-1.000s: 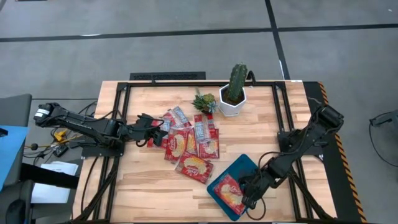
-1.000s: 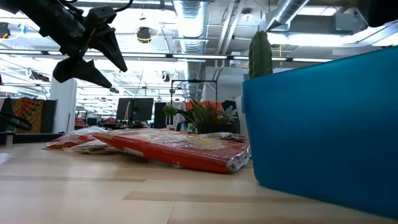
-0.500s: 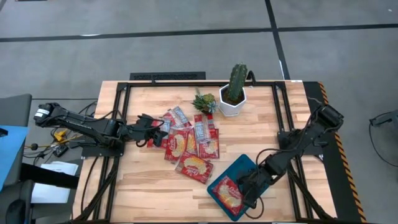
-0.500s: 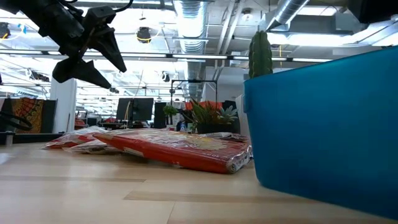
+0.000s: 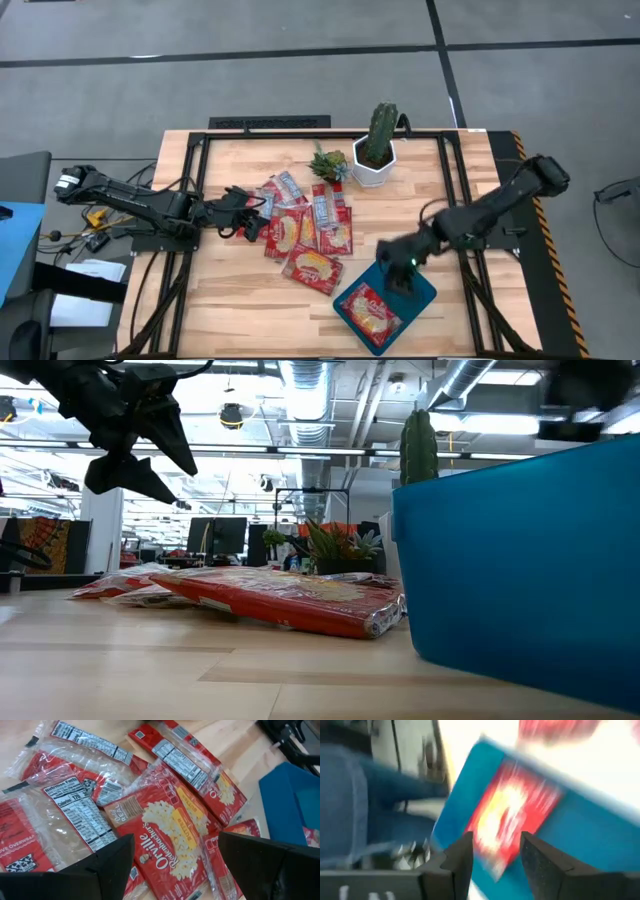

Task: Sort popcorn bags into baskets
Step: Put the popcorn bag into the bin

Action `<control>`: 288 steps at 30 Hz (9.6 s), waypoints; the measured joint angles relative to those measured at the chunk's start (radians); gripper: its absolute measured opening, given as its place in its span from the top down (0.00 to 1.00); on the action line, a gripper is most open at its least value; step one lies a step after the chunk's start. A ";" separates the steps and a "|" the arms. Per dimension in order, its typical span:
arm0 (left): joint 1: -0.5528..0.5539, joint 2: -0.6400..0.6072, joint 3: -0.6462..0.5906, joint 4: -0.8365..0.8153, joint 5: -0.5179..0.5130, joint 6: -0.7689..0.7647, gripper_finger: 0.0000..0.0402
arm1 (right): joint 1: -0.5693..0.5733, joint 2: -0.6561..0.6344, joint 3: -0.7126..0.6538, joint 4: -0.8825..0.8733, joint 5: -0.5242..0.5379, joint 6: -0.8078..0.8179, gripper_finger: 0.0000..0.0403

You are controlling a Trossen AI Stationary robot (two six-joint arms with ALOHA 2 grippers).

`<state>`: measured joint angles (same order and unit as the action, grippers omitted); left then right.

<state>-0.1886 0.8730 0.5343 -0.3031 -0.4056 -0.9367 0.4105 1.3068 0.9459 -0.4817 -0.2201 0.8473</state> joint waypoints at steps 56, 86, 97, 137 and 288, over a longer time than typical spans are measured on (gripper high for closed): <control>0.000 0.018 0.000 -0.048 -0.048 0.018 0.32 | -0.287 0.735 0.333 0.297 0.151 -0.609 0.35; 0.000 0.017 0.000 -0.046 -0.101 0.015 0.32 | -0.358 0.480 0.417 0.088 0.198 -0.444 0.99; 0.000 0.017 0.000 -0.045 -0.107 0.016 0.32 | -0.316 0.258 0.417 -0.168 0.361 -0.267 0.99; 0.000 0.017 0.000 -0.047 -0.129 0.033 0.32 | 0.343 0.139 0.194 -0.523 0.519 0.734 0.98; 0.431 0.345 0.283 0.421 0.839 0.377 0.32 | 0.218 0.132 0.119 0.015 0.546 0.450 0.98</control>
<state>0.2420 1.2182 0.8173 0.1182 0.4330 -0.5595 0.6285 1.4388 1.0646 -0.4666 0.3263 1.2975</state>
